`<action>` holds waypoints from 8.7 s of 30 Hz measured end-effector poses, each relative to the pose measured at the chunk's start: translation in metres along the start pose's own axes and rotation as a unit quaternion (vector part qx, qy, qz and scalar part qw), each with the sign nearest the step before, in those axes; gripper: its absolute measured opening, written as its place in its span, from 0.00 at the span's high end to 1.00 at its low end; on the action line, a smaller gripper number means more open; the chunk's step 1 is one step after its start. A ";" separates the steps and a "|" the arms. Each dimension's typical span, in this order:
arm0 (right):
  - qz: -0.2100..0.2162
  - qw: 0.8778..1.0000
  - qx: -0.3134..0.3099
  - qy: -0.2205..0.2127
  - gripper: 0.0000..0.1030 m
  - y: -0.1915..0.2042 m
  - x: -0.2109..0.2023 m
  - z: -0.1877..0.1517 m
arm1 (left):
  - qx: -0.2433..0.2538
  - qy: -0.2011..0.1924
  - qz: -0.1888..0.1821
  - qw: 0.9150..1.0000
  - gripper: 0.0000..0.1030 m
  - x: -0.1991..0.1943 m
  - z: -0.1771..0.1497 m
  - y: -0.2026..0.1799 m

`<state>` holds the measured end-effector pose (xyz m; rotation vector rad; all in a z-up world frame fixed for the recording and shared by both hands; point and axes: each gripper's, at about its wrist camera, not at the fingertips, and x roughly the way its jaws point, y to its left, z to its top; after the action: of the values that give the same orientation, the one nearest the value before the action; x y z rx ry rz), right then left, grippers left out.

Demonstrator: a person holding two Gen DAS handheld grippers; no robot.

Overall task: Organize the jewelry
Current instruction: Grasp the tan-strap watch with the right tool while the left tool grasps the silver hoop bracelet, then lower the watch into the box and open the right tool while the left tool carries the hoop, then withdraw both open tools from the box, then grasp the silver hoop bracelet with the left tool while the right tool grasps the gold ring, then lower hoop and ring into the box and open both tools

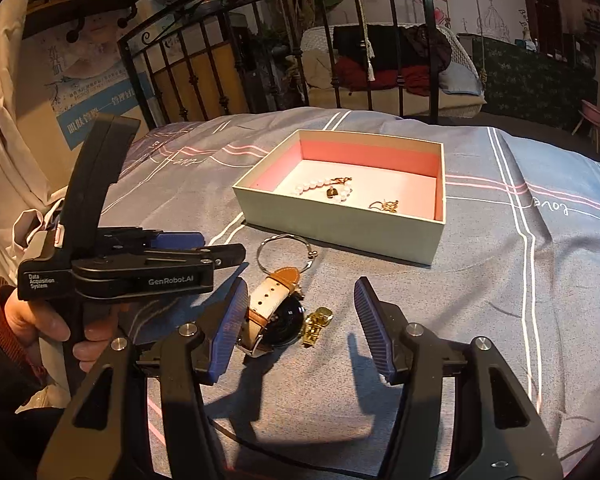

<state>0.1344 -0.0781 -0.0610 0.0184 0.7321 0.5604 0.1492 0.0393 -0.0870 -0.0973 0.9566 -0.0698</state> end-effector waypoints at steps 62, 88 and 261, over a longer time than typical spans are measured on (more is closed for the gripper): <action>-0.004 1.000 0.006 -0.022 0.87 -0.008 -0.015 -0.004 | 0.020 -0.028 -0.026 0.999 0.97 -0.022 0.012 -0.042; -0.044 0.998 -0.037 -0.030 0.87 -0.028 0.036 0.110 | 0.033 -0.074 -0.013 0.997 0.97 -0.029 0.099 -0.052; -0.090 0.993 -0.022 0.071 0.76 -0.062 0.097 0.094 | 0.006 0.014 0.005 1.000 0.49 0.051 0.121 -0.045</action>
<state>0.2828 -0.0671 -0.0638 -0.1285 0.8509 0.4071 0.2771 -0.0048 -0.0543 -0.0808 0.9841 -0.0666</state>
